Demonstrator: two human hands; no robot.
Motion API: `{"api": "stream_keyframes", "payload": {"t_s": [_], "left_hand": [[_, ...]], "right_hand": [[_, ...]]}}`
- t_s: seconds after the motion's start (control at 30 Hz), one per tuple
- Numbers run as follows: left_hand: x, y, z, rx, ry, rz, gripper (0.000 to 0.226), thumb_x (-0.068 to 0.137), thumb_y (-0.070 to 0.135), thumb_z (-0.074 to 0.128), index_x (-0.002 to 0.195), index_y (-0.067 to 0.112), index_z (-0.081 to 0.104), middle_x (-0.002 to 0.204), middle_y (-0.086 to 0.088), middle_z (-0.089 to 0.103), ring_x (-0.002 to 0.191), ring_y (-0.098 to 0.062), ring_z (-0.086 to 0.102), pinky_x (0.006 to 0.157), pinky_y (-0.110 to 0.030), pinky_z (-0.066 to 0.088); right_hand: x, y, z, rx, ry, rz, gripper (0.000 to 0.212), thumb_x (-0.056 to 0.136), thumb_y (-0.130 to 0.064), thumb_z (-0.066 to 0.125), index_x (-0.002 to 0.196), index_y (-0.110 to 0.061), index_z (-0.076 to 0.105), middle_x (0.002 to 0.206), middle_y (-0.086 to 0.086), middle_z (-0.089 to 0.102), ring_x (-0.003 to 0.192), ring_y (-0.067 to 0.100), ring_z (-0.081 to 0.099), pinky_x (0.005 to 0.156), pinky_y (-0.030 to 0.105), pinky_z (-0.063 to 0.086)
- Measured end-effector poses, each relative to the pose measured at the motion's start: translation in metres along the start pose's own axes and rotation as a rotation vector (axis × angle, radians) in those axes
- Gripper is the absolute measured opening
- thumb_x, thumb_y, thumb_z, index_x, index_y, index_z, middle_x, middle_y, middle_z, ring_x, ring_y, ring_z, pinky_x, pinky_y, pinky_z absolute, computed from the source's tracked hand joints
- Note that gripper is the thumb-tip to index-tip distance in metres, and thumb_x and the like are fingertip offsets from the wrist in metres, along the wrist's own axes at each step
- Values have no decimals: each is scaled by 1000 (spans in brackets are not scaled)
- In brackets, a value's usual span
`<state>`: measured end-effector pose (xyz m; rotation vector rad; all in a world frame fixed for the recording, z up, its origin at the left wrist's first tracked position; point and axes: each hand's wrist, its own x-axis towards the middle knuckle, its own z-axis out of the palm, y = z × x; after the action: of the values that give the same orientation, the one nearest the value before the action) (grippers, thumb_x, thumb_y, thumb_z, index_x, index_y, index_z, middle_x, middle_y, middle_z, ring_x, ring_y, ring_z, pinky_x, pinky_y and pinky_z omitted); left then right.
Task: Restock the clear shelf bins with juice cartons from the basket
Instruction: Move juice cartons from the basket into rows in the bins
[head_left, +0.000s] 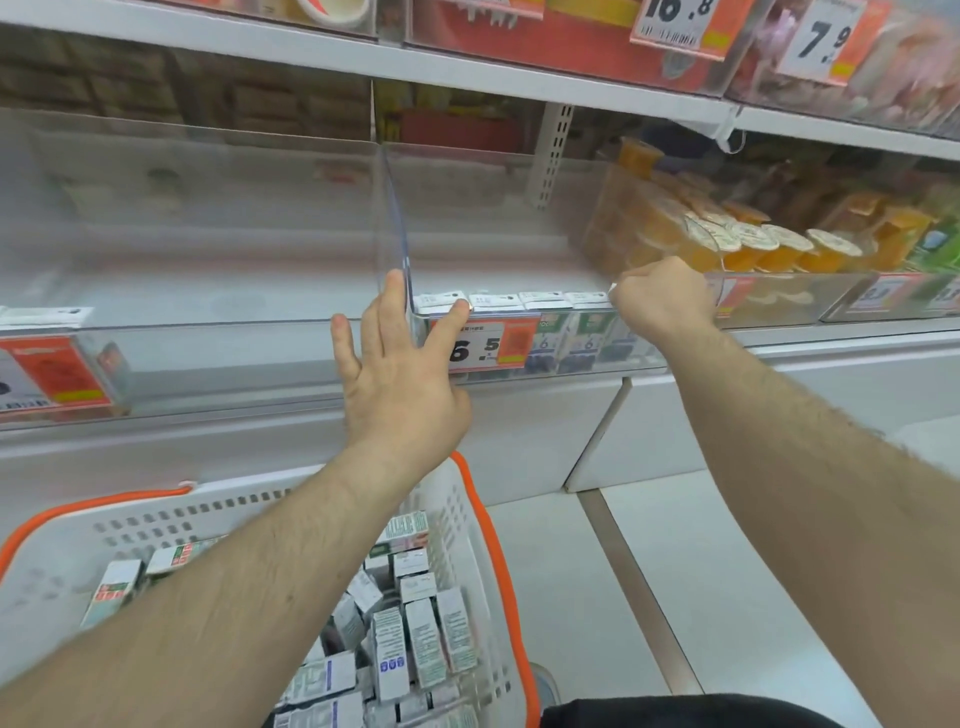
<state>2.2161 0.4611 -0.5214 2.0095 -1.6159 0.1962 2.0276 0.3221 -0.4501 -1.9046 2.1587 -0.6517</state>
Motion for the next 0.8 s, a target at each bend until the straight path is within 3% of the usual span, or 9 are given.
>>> {"api": "stream_keyframes", "payload": {"t_s": [0.2,0.27,0.33,0.4,0.47,0.53,0.57,0.7,0.8], "left_hand": [[0,-1,1,-8,-13,-1,82,81,20,59,151,41,21,159,-11,-13,144,-23,-8,108,-43,-27],[0,0,2,-19,-15,-6,82,81,20,58,151,41,21,159,-11,-14,144,-22,-9,107,-42,-28],[0,0,2,-15,-28,-4,83,82,20,58,151,41,19,158,-10,-16,145,-23,-11,107,-43,-28],[1,-2,1,0,-45,8,86,81,19,58,152,41,14,157,-11,-19,145,-23,-13,107,-43,-28],[-1,-4,0,43,-82,25,91,81,20,57,153,42,5,154,-10,-27,145,-24,-17,107,-45,-27],[-1,-7,-1,77,-127,38,96,82,20,56,152,43,-5,151,-9,-35,144,-25,-24,107,-45,-27],[-1,-8,-2,85,-149,43,98,82,20,56,151,43,-9,151,-10,-37,144,-26,-28,107,-45,-28],[-5,-18,-8,38,-164,119,99,83,19,54,151,40,-15,154,-10,-37,141,-22,-38,109,-41,-28],[-26,-38,-14,-93,-134,216,92,84,17,54,155,32,-3,158,-3,-29,140,-13,-37,114,-33,-22]], "right_hand": [[0,3,1,35,-1,22,26,80,-17,46,88,-4,67,95,15,66,90,35,58,85,39,51],[2,4,1,-6,3,-2,25,81,-18,45,86,-6,67,95,15,66,93,35,58,90,40,50],[2,3,3,-110,-1,-18,22,84,-19,43,79,-10,63,87,11,64,91,31,54,107,44,38],[-1,0,7,-258,-25,-41,31,89,-23,36,83,-11,64,80,5,62,94,29,55,118,50,17],[-9,-2,15,-351,-54,-55,49,97,-34,24,108,-12,67,104,8,67,117,29,55,120,53,0],[-19,-6,23,-342,-49,-51,60,99,-39,15,131,-12,58,142,10,51,135,28,43,119,55,-4],[-25,-10,26,-318,-35,-54,62,99,-39,13,135,-12,56,149,9,44,139,26,39,118,56,-4],[-69,-28,37,-233,92,-141,55,99,-40,29,142,-12,46,157,16,28,146,30,21,119,54,5],[-115,-36,55,-44,317,-473,53,90,-32,53,138,-12,47,157,21,23,143,36,20,117,52,10]]}}
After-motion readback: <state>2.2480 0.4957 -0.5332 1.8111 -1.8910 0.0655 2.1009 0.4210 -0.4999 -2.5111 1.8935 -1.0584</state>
